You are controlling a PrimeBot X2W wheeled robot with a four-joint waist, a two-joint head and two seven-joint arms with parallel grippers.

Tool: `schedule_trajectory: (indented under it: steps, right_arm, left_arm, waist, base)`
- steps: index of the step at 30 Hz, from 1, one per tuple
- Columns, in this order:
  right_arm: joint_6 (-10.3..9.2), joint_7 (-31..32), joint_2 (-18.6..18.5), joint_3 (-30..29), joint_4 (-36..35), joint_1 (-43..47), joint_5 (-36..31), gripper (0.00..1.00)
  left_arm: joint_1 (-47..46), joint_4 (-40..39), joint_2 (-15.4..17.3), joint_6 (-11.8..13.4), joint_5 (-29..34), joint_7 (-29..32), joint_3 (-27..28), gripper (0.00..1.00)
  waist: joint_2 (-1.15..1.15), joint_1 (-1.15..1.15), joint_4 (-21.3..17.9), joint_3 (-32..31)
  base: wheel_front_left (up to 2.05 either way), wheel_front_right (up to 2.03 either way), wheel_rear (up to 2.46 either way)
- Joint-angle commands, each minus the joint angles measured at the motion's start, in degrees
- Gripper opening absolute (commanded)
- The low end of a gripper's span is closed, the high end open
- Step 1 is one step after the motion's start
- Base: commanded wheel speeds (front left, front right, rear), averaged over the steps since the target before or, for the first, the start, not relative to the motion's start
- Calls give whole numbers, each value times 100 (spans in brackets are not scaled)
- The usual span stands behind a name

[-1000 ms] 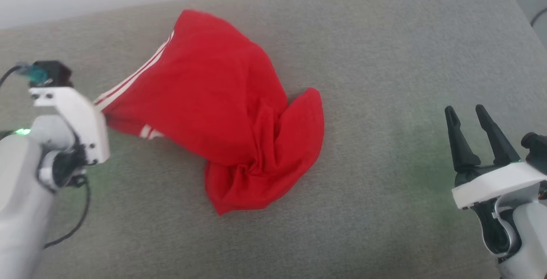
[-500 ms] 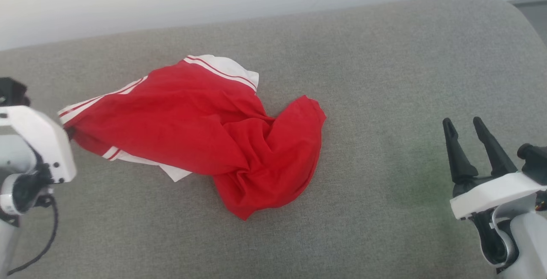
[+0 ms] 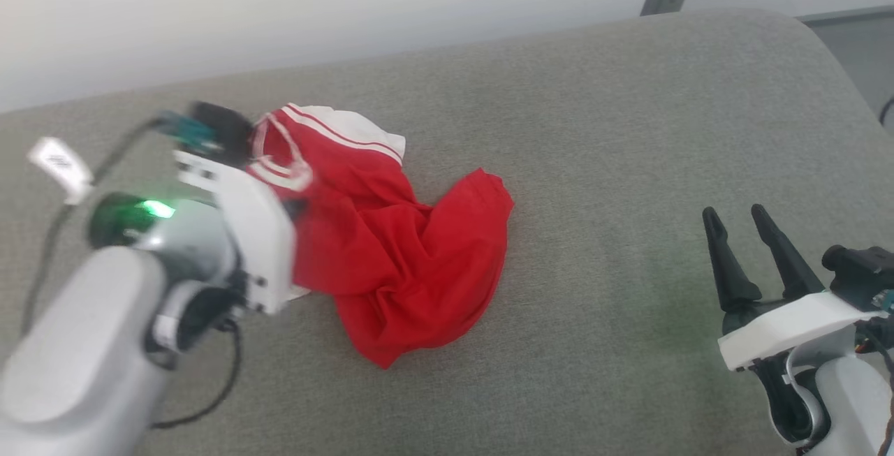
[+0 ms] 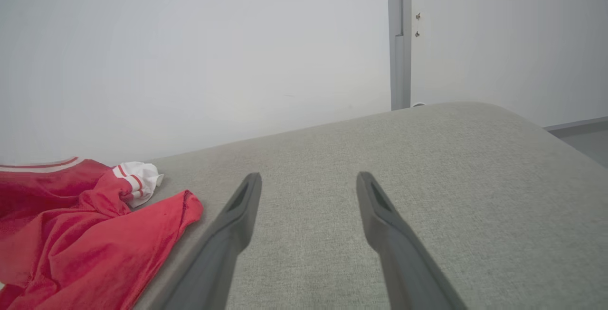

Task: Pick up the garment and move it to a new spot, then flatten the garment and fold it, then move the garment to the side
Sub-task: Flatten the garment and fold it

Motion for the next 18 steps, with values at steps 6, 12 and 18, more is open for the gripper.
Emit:
schedule_trajectory:
  steps: [6,12,18]
  right_arm:
    - [-1,-32,42,69,19,-68,38,100]
    - [0,-32,15,84,23,-95,57,100]
    - [0,-32,3,10,17,-67,43,100]
  left_arm:
    - [31,448,-360,-308,114,-79,-488,0]
    - [-97,1117,-518,-533,203,-361,-637,0]
    - [-319,1339,-343,-462,335,-655,-434,0]
  waist:
    - [0,0,-139,41]
    - [0,0,-191,88]
    - [0,0,-160,117]
  base:
    - [0,0,0]
    - [0,0,0]
    - [0,0,0]
